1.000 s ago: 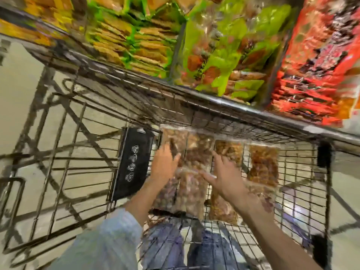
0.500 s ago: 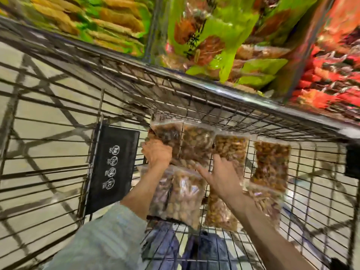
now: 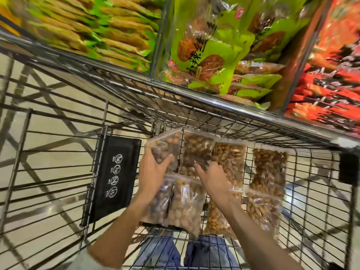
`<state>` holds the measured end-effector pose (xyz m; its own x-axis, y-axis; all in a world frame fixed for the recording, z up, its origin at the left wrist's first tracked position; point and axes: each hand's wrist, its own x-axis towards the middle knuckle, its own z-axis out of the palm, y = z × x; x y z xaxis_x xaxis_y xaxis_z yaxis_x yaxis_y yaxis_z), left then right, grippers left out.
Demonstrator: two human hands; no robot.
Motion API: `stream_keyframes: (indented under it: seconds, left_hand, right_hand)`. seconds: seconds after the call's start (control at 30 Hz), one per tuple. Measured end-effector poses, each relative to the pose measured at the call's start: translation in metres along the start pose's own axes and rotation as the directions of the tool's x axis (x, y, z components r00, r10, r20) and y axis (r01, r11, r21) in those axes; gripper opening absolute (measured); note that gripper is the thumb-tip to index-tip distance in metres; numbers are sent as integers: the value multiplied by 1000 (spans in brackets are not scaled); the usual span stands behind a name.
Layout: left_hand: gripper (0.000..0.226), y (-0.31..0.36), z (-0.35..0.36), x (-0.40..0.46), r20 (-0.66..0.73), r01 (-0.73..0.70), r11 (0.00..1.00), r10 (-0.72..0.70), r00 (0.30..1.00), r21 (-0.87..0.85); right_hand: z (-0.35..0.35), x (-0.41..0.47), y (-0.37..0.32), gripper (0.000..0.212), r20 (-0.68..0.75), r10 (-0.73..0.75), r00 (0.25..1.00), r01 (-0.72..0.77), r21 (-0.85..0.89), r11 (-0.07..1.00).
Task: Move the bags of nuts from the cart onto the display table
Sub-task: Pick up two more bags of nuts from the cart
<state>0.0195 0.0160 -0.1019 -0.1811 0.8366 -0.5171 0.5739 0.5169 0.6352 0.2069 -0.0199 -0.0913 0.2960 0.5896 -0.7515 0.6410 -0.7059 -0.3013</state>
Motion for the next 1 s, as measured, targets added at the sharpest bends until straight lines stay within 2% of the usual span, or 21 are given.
stream_keyframes:
  seconds: [0.17,0.33,0.4,0.57,0.67,0.7,0.77,0.9,0.97,1.0]
  left_hand:
    - [51,6,-28,-17,-24,68,992,-71,997,-111]
    - [48,-6,-34,-22,-2,147,977,-149,989,-152]
    - [47,-11,-34,-22,13,157,976,-157,987,-153]
    - [50,-19,-38,-23,42,169,972,-164,985,-160]
    - [64,-22,-44,-24,66,194,964,-185,981,-182]
    - [64,-23,-46,-24,70,195,962,-185,980,-190]
    - [64,-22,-53,-26,96,206,957,-190,977,-205]
    - [58,-11,-71,-43,198,249,935,-202,959,-254]
    - [63,2,-84,-58,240,237,931,-172,955,-277]
    - [76,9,-90,-66,248,230,930,-159,956,-287]
  right_hand:
    - [23,31,-18,47,59,146,988,-146,5,989]
    - [47,55,-23,63,90,336,938,-340,45,939]
    - [48,63,-21,66,90,309,947,-319,126,939]
    - [41,63,-11,51,104,247,963,-268,345,900]
    - [27,47,-8,21,82,238,968,-248,486,838]
    - [22,41,-6,20,76,227,971,-233,509,829]
    - [9,25,-5,21,62,221,973,-218,561,799]
    - [-16,-19,-5,20,43,91,995,-95,705,702]
    - [-30,-49,-3,40,84,58,995,-101,761,641]
    - [-37,-65,-1,52,113,57,992,-124,778,616]
